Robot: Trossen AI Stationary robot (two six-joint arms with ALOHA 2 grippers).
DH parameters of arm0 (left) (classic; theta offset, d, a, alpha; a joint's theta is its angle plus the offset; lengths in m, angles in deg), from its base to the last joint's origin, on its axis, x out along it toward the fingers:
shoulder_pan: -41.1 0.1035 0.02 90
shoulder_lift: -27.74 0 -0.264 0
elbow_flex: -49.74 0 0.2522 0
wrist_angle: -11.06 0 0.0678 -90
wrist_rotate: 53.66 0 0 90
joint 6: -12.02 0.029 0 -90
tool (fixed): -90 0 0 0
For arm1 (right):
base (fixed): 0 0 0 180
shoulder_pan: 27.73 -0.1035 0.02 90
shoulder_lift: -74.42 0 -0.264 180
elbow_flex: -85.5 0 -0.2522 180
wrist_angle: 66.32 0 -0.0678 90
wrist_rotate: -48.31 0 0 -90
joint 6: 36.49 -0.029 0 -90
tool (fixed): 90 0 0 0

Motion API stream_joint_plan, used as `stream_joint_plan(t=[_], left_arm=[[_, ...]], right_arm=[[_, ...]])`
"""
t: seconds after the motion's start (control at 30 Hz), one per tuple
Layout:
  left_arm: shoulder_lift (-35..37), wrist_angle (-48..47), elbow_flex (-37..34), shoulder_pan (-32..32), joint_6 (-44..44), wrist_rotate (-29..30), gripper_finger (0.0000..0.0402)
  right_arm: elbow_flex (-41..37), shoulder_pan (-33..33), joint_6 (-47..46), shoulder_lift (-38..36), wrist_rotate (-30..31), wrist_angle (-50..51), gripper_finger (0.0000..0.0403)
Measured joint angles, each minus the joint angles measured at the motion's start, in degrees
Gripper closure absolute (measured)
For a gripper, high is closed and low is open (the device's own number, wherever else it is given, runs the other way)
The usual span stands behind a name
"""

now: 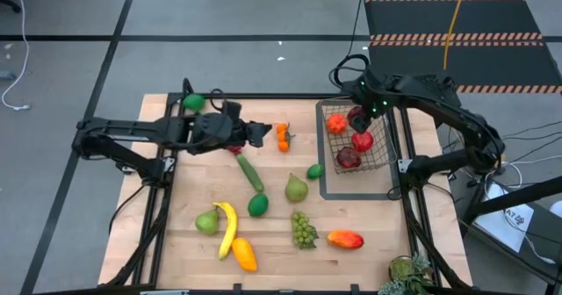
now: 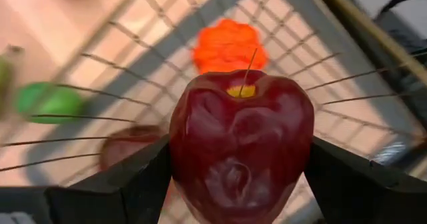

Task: Build produce basket
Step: Put the red apple into the wire basket, then put the left green pear into the wire basket

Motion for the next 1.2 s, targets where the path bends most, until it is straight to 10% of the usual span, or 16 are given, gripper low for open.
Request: stream_joint_plan(t=[0.43,0.83,1.2], left_arm=[[-1.7,1.1,0.0,-0.7,2.7,-8.4,0.0211],[1.8,-11.0,0.0,-4.6,9.0,-22.3,0.0211],[3.7,-51.2,-0.2,-8.7,6.7,-25.0,0.0211]], right_arm=[[-0.7,0.9,5.9,3.4,9.9,-5.9,0.0059],[-0.7,-4.0,-26.4,-8.6,4.0,-5.0,0.0022],[-0.7,-24.2,-59.0,-17.8,5.5,-18.1,0.0022]])
